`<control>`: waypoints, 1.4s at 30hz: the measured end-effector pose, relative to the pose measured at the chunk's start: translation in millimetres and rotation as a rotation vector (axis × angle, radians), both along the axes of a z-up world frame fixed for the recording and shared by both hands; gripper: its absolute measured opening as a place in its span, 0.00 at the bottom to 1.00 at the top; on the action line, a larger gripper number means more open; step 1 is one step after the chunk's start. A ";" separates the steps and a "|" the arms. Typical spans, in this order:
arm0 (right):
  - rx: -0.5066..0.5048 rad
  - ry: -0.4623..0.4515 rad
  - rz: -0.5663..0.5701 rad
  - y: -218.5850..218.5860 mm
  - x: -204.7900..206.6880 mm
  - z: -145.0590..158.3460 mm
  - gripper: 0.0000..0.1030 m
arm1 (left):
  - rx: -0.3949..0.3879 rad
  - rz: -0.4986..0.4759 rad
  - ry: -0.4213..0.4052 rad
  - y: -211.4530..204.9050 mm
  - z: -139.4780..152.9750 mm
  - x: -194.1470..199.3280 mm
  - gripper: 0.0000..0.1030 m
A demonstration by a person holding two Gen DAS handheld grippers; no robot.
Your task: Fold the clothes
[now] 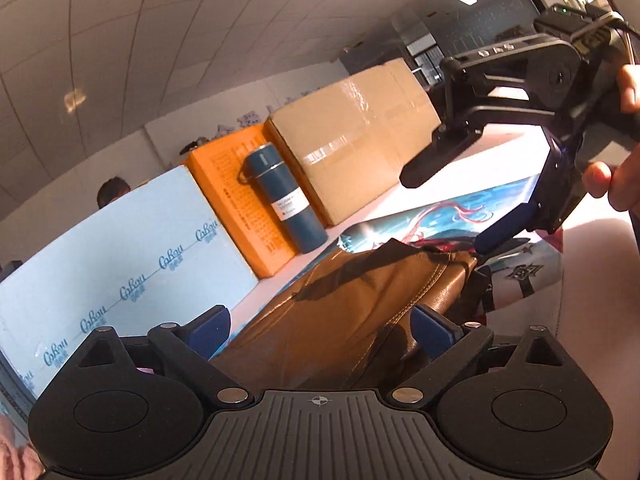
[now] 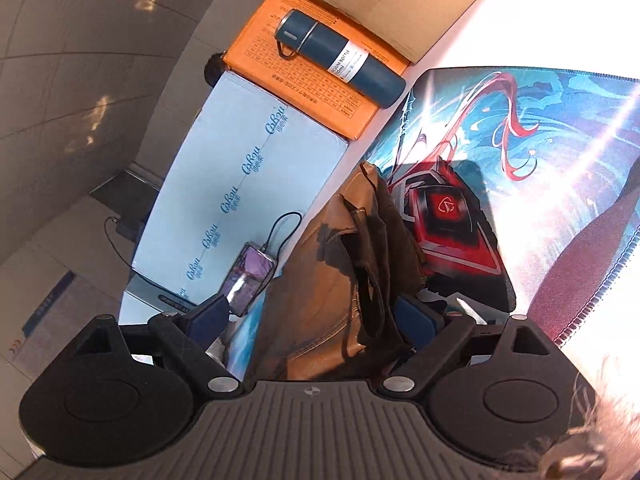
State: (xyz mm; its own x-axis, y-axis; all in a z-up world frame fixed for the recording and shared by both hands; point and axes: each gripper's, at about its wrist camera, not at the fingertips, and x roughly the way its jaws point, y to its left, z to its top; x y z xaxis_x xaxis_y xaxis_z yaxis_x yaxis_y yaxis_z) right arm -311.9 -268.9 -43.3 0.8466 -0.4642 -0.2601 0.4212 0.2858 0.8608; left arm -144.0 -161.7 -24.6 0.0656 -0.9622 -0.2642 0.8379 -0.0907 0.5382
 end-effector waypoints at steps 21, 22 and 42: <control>0.028 -0.176 0.090 -11.0 1.9 4.9 0.89 | 0.031 0.011 -0.135 -50.9 -12.8 -44.6 0.96; 0.019 -0.178 0.093 -10.4 3.0 7.6 0.89 | 0.031 0.026 -0.150 -53.7 -13.7 -47.1 0.96; -0.183 0.200 -0.101 -35.1 44.4 36.5 0.91 | -0.229 0.360 0.176 0.5 41.2 67.4 0.10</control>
